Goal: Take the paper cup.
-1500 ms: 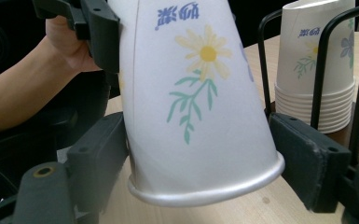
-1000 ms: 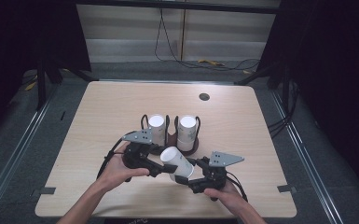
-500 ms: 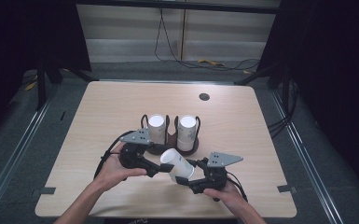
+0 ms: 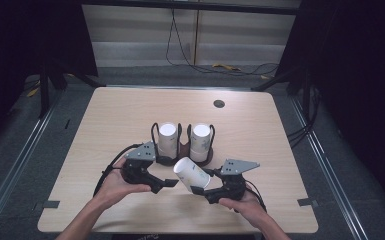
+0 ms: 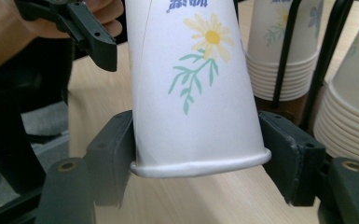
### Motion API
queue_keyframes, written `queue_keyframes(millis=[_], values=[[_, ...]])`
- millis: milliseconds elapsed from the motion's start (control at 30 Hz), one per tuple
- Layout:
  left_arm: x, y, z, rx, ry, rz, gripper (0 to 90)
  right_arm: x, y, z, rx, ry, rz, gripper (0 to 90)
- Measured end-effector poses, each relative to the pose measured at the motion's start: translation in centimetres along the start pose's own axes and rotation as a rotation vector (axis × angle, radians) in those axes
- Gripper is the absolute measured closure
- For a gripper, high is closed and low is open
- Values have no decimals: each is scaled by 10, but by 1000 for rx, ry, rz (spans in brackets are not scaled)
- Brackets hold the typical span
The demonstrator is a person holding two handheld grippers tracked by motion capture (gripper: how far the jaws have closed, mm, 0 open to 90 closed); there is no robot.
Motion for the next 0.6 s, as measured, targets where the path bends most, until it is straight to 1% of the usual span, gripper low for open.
queue_keyframes(millis=[33,100,133,200,233,267,367,433,533,600], values=[[1,-1,0,-4,-2,-16,209,0,1,0,10,-4,-7,312],[2,-1,-1,2,8,-20,202,-2,3,1,29,-5,-15,312],[2,-1,-1,8,11,-19,196,-4,4,2,50,-3,-16,312],[3,-2,0,27,27,-28,179,-4,5,3,73,5,-23,312],[3,-4,1,42,24,-40,181,-5,5,3,81,8,-23,312],[3,-5,1,52,21,-41,189,-4,6,4,96,7,-29,312],[1,-8,4,69,19,-30,200,-4,5,4,130,11,-46,312],[0,-9,6,80,6,-29,195,-4,5,5,154,12,-58,313],[-1,-9,7,91,2,-19,181,-3,6,8,185,15,-80,315],[-2,-9,8,97,-7,-19,184,-2,8,9,188,20,-93,318]])
Point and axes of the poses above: each handheld gripper's, and its own axes: z roughly forward along the jaws, y roughly out of its top, x roughly to its left, the point moved 1 cm from there along z, roughly forward along the jaws, and after that the axes turned 7 degrees about -x, right-handed, at the moved point
